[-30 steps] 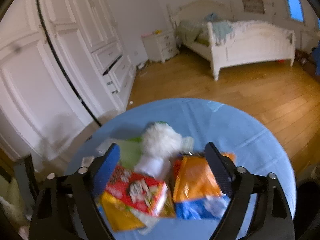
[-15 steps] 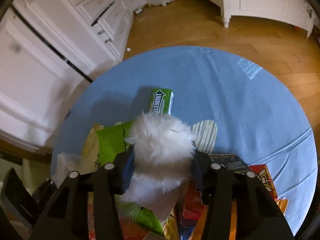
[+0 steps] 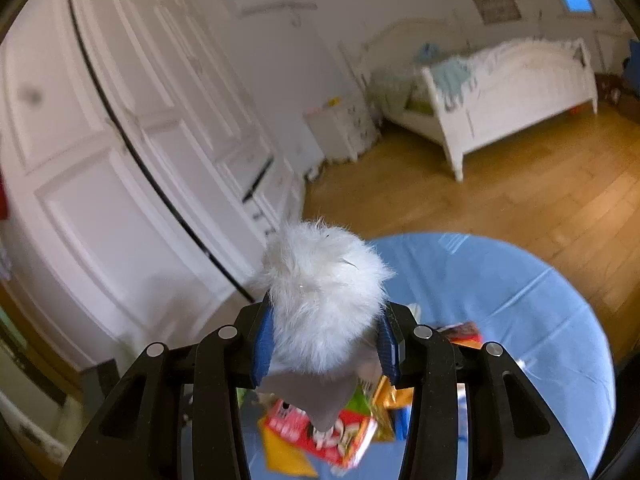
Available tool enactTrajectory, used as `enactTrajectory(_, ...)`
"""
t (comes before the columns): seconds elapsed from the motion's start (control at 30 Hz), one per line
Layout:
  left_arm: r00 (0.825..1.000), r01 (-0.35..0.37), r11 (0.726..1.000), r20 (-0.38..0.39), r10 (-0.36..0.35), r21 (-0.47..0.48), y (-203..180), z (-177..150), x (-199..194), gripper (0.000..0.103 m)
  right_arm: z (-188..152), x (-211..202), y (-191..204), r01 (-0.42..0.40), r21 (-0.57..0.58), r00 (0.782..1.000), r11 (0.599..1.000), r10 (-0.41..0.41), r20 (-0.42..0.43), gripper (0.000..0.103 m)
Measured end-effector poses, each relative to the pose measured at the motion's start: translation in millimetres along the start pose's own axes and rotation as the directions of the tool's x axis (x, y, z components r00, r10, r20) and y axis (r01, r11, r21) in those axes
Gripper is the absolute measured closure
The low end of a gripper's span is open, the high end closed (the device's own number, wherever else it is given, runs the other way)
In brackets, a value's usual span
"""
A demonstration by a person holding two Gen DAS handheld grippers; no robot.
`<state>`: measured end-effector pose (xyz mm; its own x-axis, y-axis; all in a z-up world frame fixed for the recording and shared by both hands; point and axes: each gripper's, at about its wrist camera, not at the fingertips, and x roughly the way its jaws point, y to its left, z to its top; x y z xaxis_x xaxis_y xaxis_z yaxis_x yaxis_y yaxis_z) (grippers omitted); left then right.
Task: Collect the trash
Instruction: 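Grasp the white milk carton with left tool while right tool grasps the white fluffy item, then carry both items to the black bin and open both tools to drop them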
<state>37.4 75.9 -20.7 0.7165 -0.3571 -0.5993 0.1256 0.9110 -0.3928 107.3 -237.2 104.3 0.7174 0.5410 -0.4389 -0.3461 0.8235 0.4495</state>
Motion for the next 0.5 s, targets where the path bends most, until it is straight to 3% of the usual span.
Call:
enactTrajectory(0.17, 0.996, 0.034, 0.998, 0.082, -0.038, 0.049, -32, 14, -25, 0.062, -31, -49, -18, 0.046, 0.003, 0.994, 0.999, -0.046, 0.104, 0.060)
enactTrajectory(0.27, 0.989, 0.092, 0.990, 0.106, -0.104, 0.111, -67, 26, -30, 0.062, -54, -72, -33, 0.085, 0.027, 0.987, 0.996, -0.088, 0.134, 0.060)
enactTrajectory(0.43, 0.960, 0.260, 0.939, 0.049, -0.277, 0.226, -148, 38, -4, 0.062, -86, -112, -72, 0.162, 0.105, 0.967, 0.981, -0.179, 0.180, 0.060)
enactTrajectory(0.5, 0.933, 0.349, 0.903, -0.002, -0.360, 0.249, -182, 38, 18, 0.062, -98, -127, -90, 0.194, 0.146, 0.957, 0.970, -0.220, 0.191, 0.060)
